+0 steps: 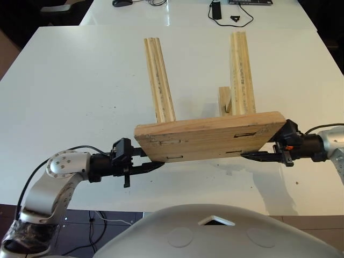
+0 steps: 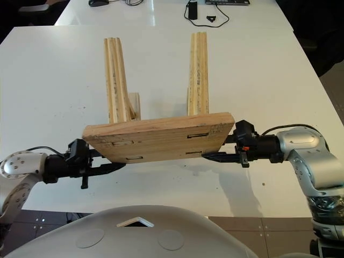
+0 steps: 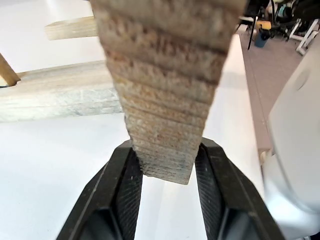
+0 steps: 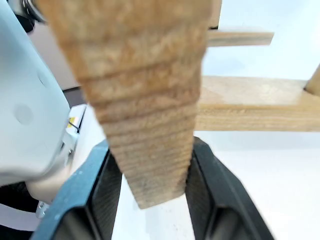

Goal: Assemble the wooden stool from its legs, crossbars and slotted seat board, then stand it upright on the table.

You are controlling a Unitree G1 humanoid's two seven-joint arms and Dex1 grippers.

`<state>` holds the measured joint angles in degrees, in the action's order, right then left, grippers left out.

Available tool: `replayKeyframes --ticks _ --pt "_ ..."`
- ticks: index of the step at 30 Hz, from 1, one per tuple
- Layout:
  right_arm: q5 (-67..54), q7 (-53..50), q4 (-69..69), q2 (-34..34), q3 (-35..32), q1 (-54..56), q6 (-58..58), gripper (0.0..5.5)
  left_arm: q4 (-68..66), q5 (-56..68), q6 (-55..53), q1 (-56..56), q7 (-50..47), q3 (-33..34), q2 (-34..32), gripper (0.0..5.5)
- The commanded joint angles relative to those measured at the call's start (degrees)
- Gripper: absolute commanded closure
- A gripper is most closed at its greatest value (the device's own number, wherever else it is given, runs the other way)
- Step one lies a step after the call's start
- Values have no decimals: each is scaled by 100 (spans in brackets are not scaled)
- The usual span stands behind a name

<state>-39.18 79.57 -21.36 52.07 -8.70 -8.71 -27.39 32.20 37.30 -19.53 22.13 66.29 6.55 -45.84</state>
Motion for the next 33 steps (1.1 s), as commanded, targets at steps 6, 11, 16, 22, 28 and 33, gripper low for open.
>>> replayKeyframes --ticks 6,11,16,22,28,33 --pt "-3502 -1728 -1327 -179 -971 328 -1529 382 1152 2854 -805 -307 -1383 1181 274 408" --pt "-5005 -3414 -1246 -343 -732 743 -1527 382 940 3143 -1129 -1125 -2732 1124 504 407" --pt "-5405 -4401 -1549 -571 -451 915 -1325 382 904 3482 -1373 -1894 -4011 932 732 406" --pt "-5284 -5299 -1586 -1090 -38 1141 -1105 382 485 3749 -1586 -2653 -5124 784 1004 406" --pt "-4848 -6428 -1157 -1609 370 1764 -973 382 -144 3639 -1744 -3564 -6182 557 1467 402" --pt "-4867 -7506 -774 -2025 650 2299 -881 382 -910 3338 -1830 -4229 -7017 352 2062 396"
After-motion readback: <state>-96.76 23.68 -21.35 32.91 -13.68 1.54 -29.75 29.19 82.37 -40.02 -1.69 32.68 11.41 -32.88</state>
